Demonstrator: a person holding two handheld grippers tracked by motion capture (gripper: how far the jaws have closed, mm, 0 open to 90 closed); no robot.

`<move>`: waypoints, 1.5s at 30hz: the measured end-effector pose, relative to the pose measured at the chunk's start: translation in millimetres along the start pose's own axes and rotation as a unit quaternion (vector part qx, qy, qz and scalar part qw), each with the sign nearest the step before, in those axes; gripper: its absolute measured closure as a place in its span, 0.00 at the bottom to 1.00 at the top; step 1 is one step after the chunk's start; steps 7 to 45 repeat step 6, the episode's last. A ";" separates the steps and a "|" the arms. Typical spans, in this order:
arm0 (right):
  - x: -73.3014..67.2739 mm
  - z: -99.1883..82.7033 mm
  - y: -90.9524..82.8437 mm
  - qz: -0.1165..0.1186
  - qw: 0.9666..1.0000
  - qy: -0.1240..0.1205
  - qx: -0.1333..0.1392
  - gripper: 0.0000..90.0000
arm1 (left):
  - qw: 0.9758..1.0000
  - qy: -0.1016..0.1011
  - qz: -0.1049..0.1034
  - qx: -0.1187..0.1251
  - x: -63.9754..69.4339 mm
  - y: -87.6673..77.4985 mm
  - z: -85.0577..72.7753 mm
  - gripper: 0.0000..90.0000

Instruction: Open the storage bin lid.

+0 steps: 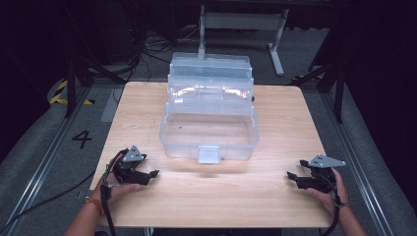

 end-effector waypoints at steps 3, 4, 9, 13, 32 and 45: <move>4.0 -0.3 1.6 0.009 1.000 0.024 -0.008 0.28 | 1.000 -0.001 -0.001 -0.002 0.2 0.0 0.3 0.21; 4.2 -0.3 1.6 0.009 1.000 0.024 -0.007 0.27 | 1.000 -0.001 -0.001 -0.001 0.2 0.3 0.2 0.21; 3.6 -0.2 1.9 0.009 1.000 0.024 -0.007 0.27 | 1.000 0.001 -0.001 -0.002 -0.1 0.0 0.4 0.21; 3.6 -0.2 1.9 0.009 1.000 0.024 -0.007 0.27 | 1.000 0.001 -0.001 -0.002 -0.1 0.0 0.4 0.21; 3.6 -0.2 1.9 0.009 1.000 0.024 -0.007 0.27 | 1.000 0.001 -0.001 -0.002 -0.1 0.0 0.4 0.21; 3.6 -0.2 1.9 0.009 1.000 0.024 -0.007 0.27 | 1.000 0.001 -0.001 -0.002 -0.1 0.0 0.4 0.21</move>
Point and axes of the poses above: each handheld gripper's, and its own axes: y roughly forward along the jaws, z roughly out of its top, x roughly to its right, the point moved 3 cm from there along y, roughly forward along the jaws, and after that the axes turned 12 degrees about x, right-handed, at the moved point
